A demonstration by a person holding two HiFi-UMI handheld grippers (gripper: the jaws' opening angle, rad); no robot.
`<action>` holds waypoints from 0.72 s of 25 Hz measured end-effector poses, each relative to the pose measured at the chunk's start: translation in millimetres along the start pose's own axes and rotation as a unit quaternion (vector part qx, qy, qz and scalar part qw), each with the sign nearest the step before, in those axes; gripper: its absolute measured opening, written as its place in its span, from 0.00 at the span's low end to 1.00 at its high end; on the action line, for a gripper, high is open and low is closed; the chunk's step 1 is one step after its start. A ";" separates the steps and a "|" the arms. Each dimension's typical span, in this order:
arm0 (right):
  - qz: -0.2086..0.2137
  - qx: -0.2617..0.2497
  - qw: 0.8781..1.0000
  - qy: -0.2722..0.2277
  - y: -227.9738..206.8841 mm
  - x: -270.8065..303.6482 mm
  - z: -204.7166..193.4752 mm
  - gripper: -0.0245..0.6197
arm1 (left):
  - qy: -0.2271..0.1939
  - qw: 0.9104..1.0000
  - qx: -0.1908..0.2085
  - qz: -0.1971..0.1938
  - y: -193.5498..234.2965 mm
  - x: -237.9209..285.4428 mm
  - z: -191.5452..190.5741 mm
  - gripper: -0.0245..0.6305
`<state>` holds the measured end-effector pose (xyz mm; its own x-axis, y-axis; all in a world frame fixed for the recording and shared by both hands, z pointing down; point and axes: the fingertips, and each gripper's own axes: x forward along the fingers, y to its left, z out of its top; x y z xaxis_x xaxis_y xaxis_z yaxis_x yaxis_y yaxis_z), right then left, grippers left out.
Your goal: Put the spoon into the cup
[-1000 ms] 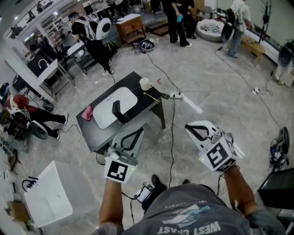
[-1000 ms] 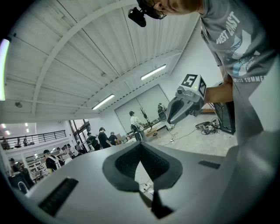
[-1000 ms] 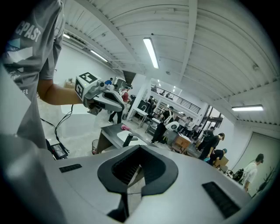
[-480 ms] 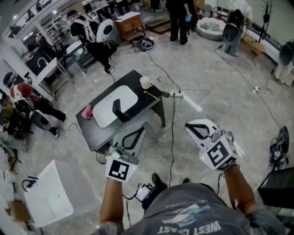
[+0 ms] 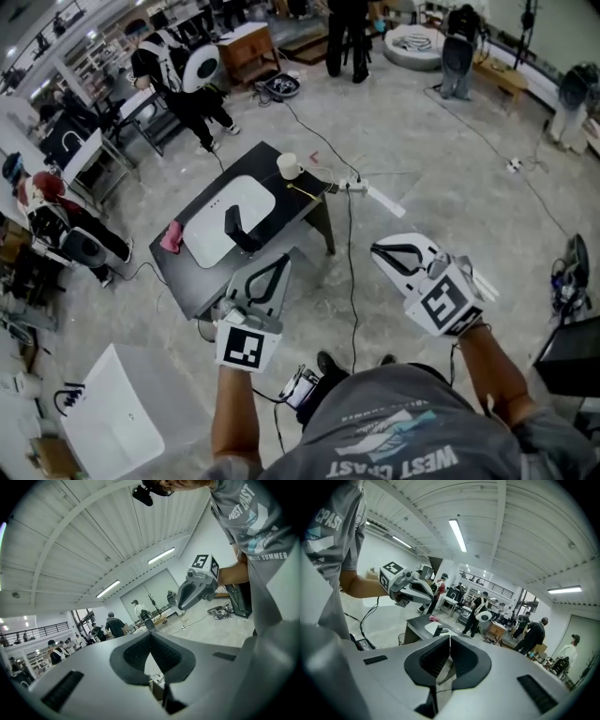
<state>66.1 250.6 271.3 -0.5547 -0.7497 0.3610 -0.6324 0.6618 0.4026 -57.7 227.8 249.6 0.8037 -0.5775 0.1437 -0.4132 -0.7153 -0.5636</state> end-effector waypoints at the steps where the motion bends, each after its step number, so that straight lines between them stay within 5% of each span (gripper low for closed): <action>1: -0.005 0.004 1.000 0.003 -2.1 4.2 0.7 0.09 | -0.002 1.000 0.014 -0.001 4.1 -0.3 -0.6 0.04; 4: -0.014 0.010 1.000 0.009 -2.8 22.2 8.4 0.09 | -0.010 0.999 0.040 -0.005 19.1 -10.3 -9.6 0.04; 8: -0.029 0.008 0.999 0.018 -10.5 40.3 17.7 0.09 | -0.010 1.000 -0.014 0.002 37.0 -15.8 -33.2 0.04; 12: -0.046 0.010 0.999 0.022 -14.4 56.4 31.3 0.09 | -0.015 0.999 0.016 -0.025 50.8 -19.5 -46.2 0.04; 18: -0.070 0.018 0.997 0.034 -6.5 85.4 36.6 0.09 | -0.058 0.997 -0.041 -0.022 75.0 -21.4 -67.7 0.04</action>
<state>3.0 182.1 268.8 -0.4225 -0.8315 0.3608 -0.7203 0.5496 0.4232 -134.8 159.9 259.3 0.8642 -0.4984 0.0689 -0.4062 -0.7719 -0.4890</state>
